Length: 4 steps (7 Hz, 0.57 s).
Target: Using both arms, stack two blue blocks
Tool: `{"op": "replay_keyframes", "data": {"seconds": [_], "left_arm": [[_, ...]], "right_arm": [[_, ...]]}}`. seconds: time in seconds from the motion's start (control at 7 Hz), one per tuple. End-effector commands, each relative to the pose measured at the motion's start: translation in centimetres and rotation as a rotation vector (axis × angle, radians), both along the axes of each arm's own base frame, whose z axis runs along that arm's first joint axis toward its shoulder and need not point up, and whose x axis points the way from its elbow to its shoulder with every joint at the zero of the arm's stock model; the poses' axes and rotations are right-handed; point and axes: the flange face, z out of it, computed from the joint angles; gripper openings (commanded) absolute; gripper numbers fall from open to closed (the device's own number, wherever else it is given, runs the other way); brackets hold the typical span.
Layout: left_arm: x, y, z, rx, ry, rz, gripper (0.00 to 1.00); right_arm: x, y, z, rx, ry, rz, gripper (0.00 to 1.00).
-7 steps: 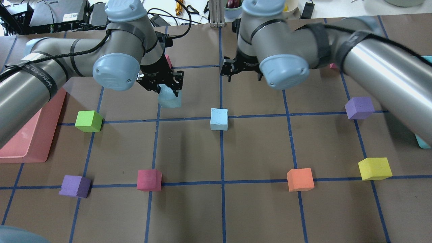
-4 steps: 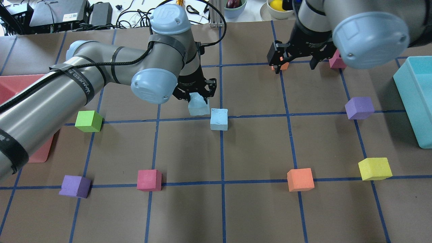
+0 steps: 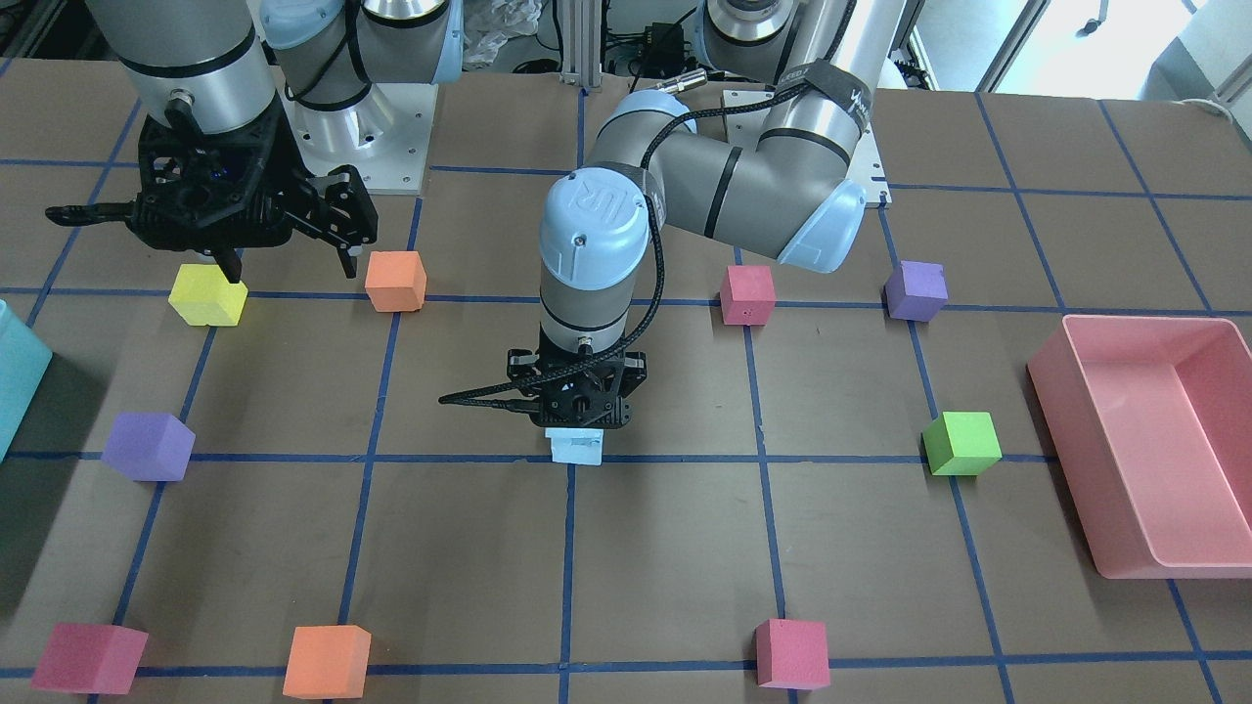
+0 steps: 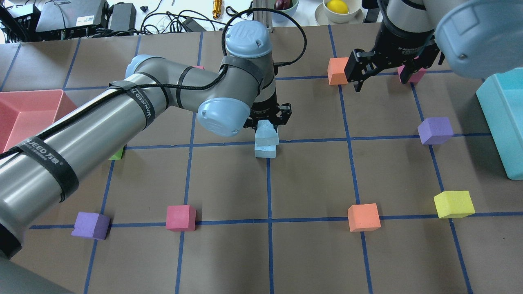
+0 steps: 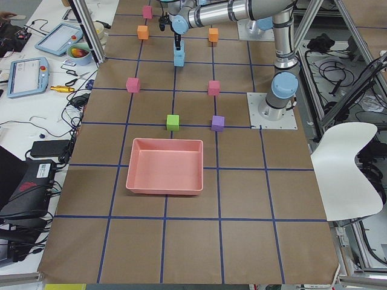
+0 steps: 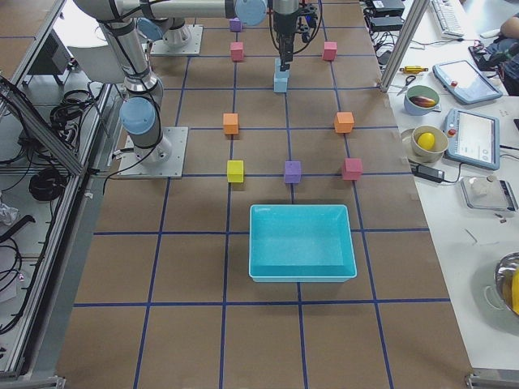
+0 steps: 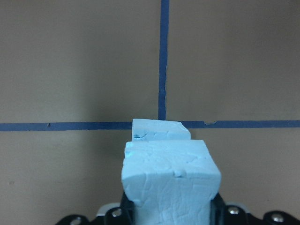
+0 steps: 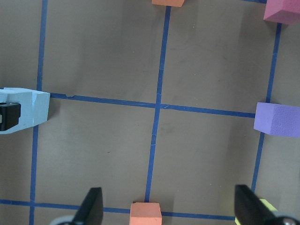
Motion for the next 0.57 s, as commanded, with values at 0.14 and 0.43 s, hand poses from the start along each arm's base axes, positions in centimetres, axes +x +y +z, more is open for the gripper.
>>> {"op": "replay_keyframes", "data": {"seconds": [0.14,0.43], "left_arm": [[-0.1,0.2,-1.4,0.02,-0.016,-0.003,0.1],[-0.3,0.2,-2.3,0.031,-0.021,0.003,0.73]], "right_arm": [[0.9,-2.9,0.9,0.009,-0.024,-0.086,1.0],[1.0,-2.8,0.7,0.012,-0.026,-0.084,1.0]]}}
